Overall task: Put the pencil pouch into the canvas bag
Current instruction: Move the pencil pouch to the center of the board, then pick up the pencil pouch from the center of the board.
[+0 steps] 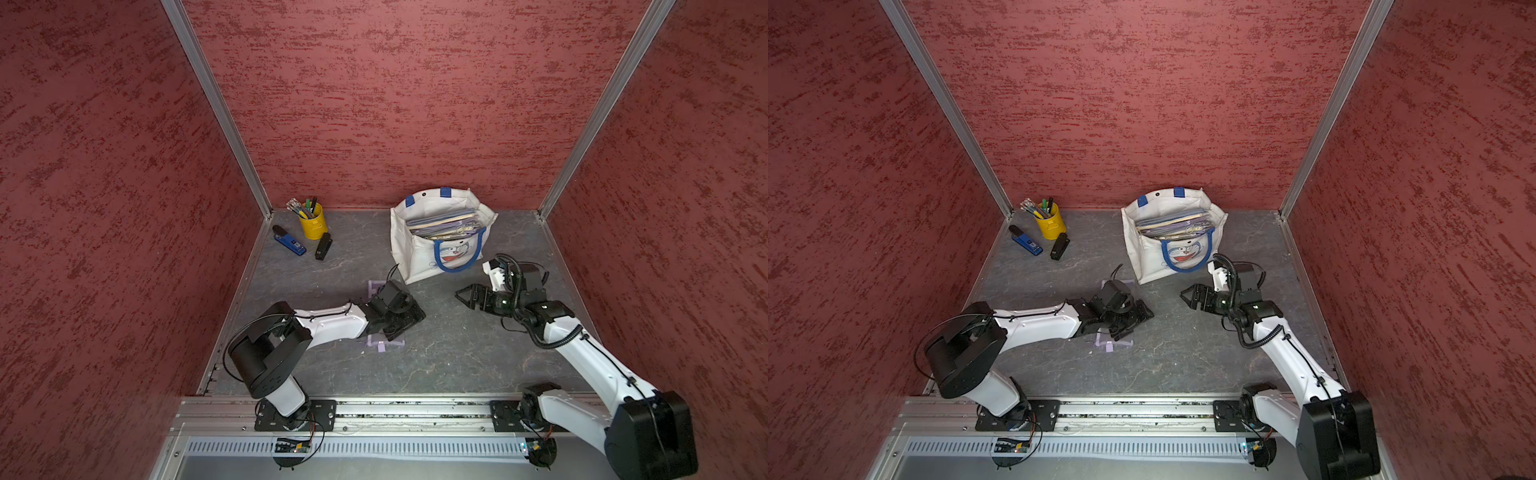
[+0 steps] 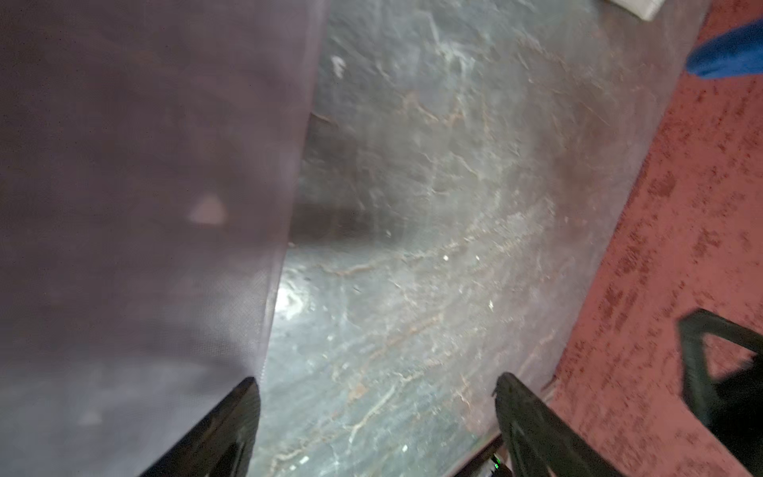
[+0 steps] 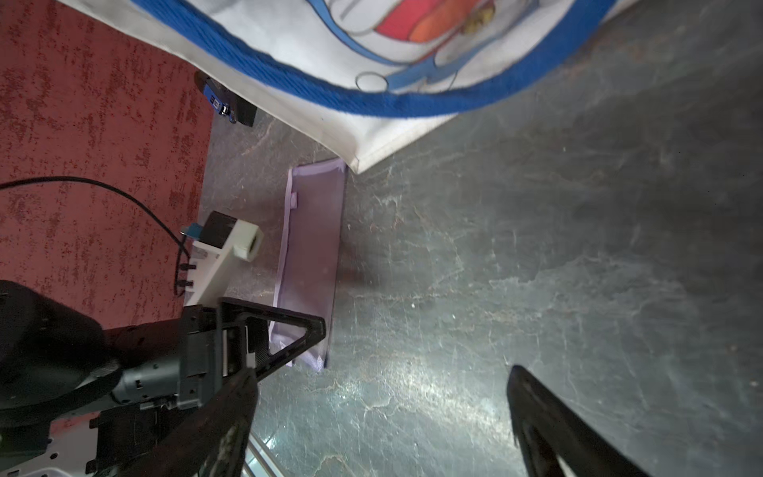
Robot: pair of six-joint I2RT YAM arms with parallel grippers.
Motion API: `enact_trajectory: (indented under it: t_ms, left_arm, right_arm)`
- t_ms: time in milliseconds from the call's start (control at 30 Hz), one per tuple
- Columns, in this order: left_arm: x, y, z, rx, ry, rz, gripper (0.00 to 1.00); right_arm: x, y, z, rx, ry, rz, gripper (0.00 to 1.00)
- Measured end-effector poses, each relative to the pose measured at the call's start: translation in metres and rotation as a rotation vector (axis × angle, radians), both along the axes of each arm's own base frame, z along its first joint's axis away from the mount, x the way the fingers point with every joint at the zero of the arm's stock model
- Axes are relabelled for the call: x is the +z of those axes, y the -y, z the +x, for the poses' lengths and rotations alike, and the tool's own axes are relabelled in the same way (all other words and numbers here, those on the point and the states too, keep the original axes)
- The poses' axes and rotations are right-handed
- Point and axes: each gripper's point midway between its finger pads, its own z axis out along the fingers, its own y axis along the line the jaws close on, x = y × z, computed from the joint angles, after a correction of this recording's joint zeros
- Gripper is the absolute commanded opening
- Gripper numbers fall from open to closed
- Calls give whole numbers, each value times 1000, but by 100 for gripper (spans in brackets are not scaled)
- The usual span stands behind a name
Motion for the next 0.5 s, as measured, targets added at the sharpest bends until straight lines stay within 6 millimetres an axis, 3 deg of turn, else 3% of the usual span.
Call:
enact_trajectory:
  t_ms: [100,167,233,300,400,500]
  left_arm:
    - [30,3,2,-32,50,-81,88]
    - [57,-8,7,-30,107,-134,88]
    - [80,-34,18,4,175,-163,87]
    - [89,-66,30,58,226,-154,86]
    - [80,-117,50,154,259,-92,85]
    - [48,-145,52,182,214,-21,84]
  right_arm:
    - [-13,-5,-2,9,-53,28,92]
    - [-19,-10,-2,17,-79,49,92]
    - [-25,-16,-1,25,-94,66,92]
    - [-31,-24,-2,39,-106,82,91]
    - [-42,-35,-4,50,-132,106,89]
    - [-53,-48,-2,58,-158,125,85]
